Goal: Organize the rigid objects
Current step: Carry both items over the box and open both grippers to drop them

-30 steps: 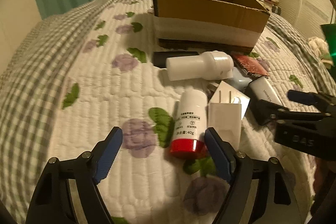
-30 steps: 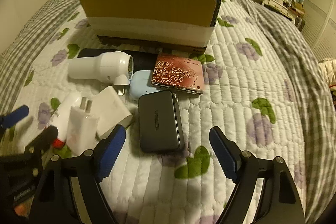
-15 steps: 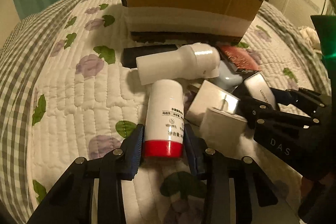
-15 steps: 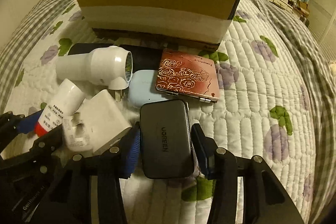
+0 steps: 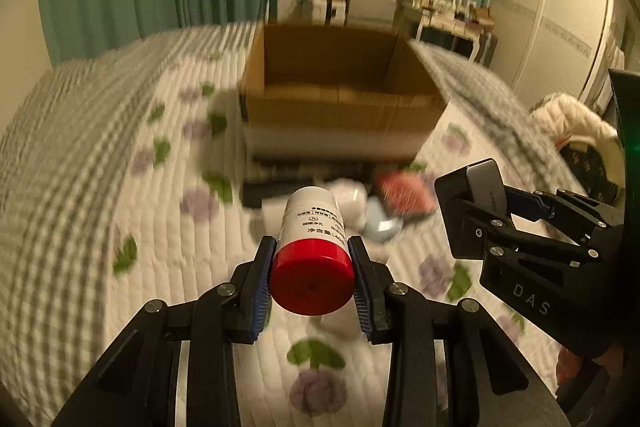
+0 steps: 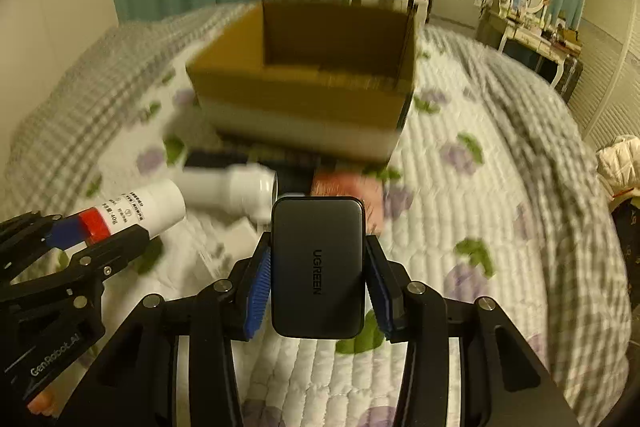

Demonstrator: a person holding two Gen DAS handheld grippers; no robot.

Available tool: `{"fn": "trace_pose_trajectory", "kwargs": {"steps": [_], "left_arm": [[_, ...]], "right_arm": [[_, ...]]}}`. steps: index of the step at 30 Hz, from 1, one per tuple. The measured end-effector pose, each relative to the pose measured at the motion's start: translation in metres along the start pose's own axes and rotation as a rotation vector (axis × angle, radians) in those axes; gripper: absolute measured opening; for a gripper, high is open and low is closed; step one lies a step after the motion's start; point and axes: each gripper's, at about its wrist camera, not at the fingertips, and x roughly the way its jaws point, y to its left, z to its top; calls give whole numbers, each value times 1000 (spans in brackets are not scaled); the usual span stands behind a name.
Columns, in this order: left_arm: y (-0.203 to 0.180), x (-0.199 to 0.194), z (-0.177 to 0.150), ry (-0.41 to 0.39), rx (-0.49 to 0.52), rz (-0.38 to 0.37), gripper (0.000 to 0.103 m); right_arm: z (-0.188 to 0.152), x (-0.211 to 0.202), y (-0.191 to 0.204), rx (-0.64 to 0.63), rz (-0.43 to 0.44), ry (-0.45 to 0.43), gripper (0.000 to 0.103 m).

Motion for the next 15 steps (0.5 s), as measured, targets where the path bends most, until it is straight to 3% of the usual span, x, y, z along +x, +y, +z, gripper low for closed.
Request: {"fn": "trace_pose_trajectory", "kwargs": {"steps": [8,15], "left_arm": [[-10,-16,85,-136,40,0,36],[-2,26,145,-167,31,39,36]], "right_arm": [[89,-44,-20,16,18,-153,42],[161,-29,-39,23,10,-199,42]]}}
